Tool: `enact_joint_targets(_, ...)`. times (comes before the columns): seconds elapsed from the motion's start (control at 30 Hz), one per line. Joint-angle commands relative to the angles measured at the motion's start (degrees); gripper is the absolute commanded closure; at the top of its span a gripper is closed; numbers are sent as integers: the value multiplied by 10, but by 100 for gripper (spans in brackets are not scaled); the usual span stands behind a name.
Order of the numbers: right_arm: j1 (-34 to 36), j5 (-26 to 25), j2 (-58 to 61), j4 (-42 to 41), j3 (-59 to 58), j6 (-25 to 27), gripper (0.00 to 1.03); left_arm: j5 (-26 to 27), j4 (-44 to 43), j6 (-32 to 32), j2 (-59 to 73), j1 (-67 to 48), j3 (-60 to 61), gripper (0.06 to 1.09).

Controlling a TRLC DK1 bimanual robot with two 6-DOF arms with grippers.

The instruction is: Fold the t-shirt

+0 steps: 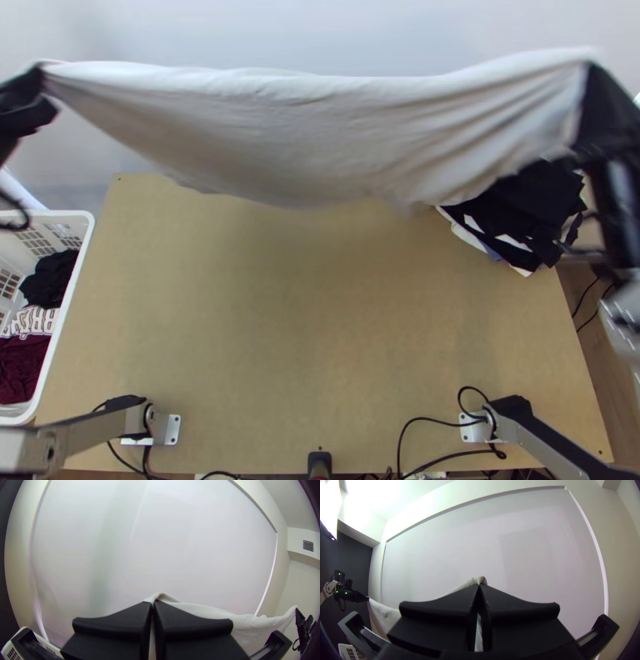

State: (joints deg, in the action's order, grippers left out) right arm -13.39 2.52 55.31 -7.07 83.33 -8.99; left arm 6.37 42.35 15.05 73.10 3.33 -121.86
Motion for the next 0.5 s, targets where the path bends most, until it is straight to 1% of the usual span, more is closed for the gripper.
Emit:
enact_joint_targets(0.0,-1,0,-68,5,-39,16,100,-11,3,11,-41,3,-13,105)
enact_joint_targets(0.13,-8,5,-129,54,-73,16,100,-11,18,12,-103,2,46,105)
enact_joint_targets(0.27,-17,5,-176,85,-92,15,100,-9,19,22,-169,0,105,105)
enact_joint_targets(0.47,-17,5,-231,113,-95,11,100,-9,31,48,-229,1,116,105)
